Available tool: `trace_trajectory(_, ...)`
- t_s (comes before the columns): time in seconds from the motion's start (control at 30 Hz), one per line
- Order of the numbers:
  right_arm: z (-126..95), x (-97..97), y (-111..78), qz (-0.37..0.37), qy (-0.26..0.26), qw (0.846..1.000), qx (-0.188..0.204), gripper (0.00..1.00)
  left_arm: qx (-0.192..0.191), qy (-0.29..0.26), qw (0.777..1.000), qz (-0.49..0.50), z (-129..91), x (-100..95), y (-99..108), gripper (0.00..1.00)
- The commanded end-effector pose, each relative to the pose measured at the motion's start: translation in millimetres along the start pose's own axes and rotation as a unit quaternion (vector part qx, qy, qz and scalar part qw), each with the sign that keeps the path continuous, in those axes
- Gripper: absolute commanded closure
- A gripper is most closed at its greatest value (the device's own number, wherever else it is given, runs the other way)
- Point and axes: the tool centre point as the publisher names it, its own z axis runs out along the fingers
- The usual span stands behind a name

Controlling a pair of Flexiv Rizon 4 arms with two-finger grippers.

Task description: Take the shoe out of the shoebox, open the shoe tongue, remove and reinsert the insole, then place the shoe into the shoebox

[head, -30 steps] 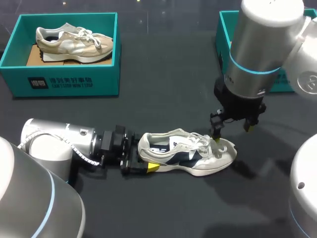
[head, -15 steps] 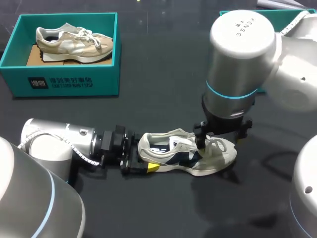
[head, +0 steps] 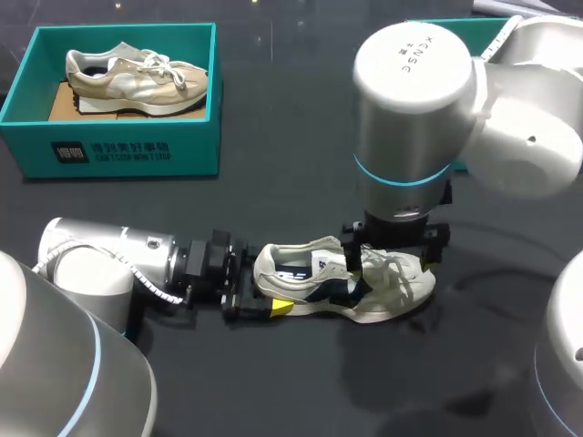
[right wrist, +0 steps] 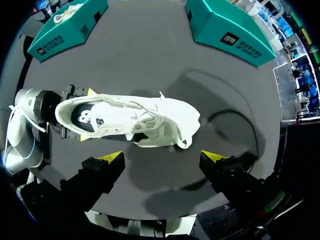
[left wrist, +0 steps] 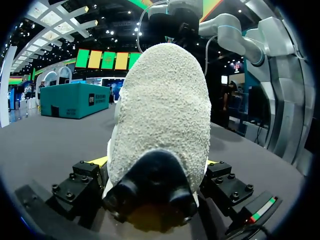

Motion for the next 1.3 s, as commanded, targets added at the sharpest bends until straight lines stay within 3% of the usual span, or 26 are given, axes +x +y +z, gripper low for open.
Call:
trace_trajectory(0.03, -1.4, 34.8, 10.8, 0.039, -0.072, 0.996, 0.017, 0.00, 0.000, -0.001, 1.000, 0.000, 3.8, 1.4, 2.0, 1.00)
trace_trajectory(0.37, -1.4, 34.8, 10.8, 0.039, -0.072, 0.996, 0.017, 0.00, 0.000, -0.001, 1.000, 0.000, 3.8, 1.4, 2.0, 1.00)
trace_trajectory(0.47, -1.8, 49.7, 15.5, 0.045, -0.108, 0.993, 0.002, 0.00, 0.000, -0.001, 1.000, 0.000, 3.8, 1.4, 2.0, 1.00)
trace_trajectory(0.6, 3.4, 54.6, 26.0, 0.050, -0.103, 0.993, -0.018, 0.00, 0.000, -0.001, 1.000, 0.000, 3.8, 1.4, 2.0, 1.00)
trace_trajectory(0.67, 9.1, 53.4, 30.6, 0.068, -0.079, 0.994, 0.013, 0.00, 0.000, -0.001, 1.000, 0.000, 3.8, 1.4, 2.0, 1.00)
trace_trajectory(1.0, 9.1, 53.4, 30.6, 0.068, -0.079, 0.994, 0.013, 0.00, 0.000, -0.001, 1.000, 0.000, 3.8, 1.4, 2.0, 1.00)
trace_trajectory(1.3, 16.8, 78.0, 28.0, 0.104, -0.134, 0.985, -0.013, 0.00, 0.000, -0.001, 1.000, 0.000, 3.8, 1.4, 2.0, 1.00)
